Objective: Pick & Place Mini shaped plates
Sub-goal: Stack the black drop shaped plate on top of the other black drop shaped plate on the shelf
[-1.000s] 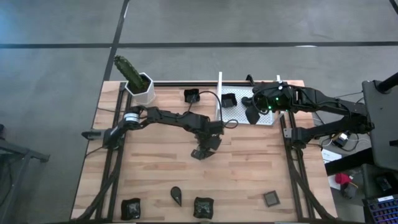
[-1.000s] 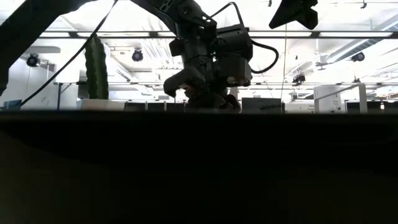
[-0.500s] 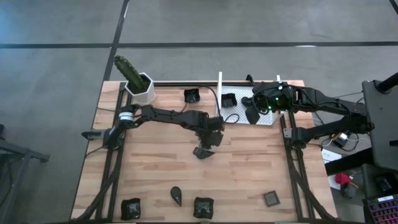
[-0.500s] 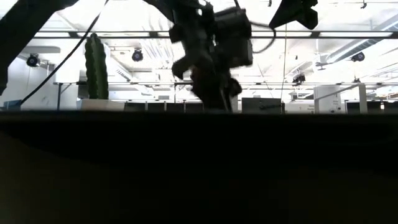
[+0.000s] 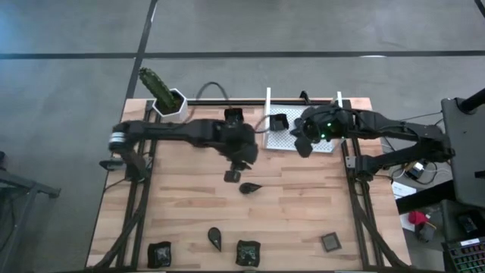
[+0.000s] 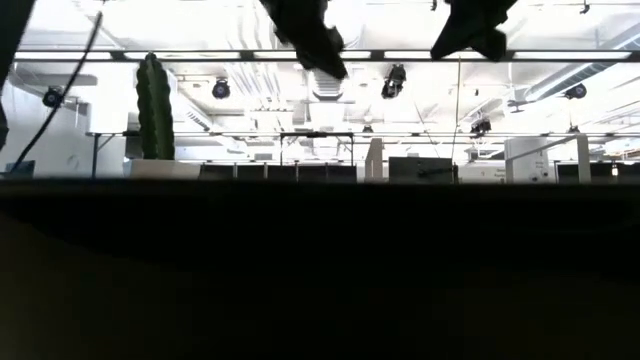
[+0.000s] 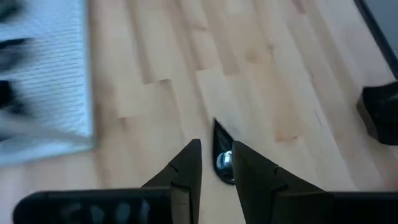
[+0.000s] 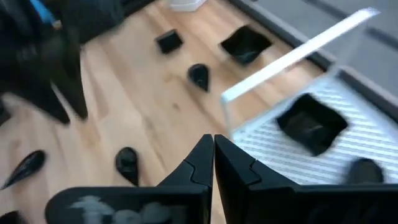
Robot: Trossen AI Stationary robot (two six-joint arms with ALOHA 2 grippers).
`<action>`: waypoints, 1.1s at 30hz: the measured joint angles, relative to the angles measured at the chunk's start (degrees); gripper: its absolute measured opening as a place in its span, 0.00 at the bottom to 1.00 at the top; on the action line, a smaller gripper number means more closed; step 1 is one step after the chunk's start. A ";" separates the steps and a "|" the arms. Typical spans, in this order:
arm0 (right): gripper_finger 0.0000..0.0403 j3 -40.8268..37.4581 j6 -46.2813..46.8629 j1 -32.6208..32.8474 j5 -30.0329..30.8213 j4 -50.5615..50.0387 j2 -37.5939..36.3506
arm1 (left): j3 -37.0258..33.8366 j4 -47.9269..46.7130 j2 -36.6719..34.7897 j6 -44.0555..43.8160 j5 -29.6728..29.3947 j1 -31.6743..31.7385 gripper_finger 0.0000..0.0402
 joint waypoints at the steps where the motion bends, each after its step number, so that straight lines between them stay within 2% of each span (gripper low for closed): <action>1: 0.03 -0.96 0.00 0.03 -1.09 1.09 0.55 | -0.75 -0.13 -1.81 -0.78 -1.67 -0.12 0.21; 6: 0.03 -5.10 -0.59 0.59 -7.03 8.49 4.75 | -6.09 -0.22 -10.94 -6.20 -7.91 -0.17 0.21; 10: 0.03 -6.67 -3.15 2.04 -9.80 12.83 9.46 | -12.45 0.44 -18.19 -10.26 -14.61 -0.86 0.21; 13: 0.03 -6.69 -5.16 3.54 -10.85 15.15 12.81 | -17.67 0.91 -23.42 -14.07 -17.55 -1.17 0.21; 19: 0.03 -5.68 -13.63 7.07 -10.84 18.60 19.28 | -26.60 2.63 -32.78 -20.39 -21.08 -2.20 0.21; 23: 0.03 -3.99 -14.18 8.28 -10.88 19.00 23.61 | -30.73 4.80 -37.29 -22.00 -22.78 -3.01 0.21; 33: 0.03 3.08 -15.99 8.59 -12.19 18.72 33.98 | -32.97 5.64 -41.16 -22.06 -22.95 -3.18 0.21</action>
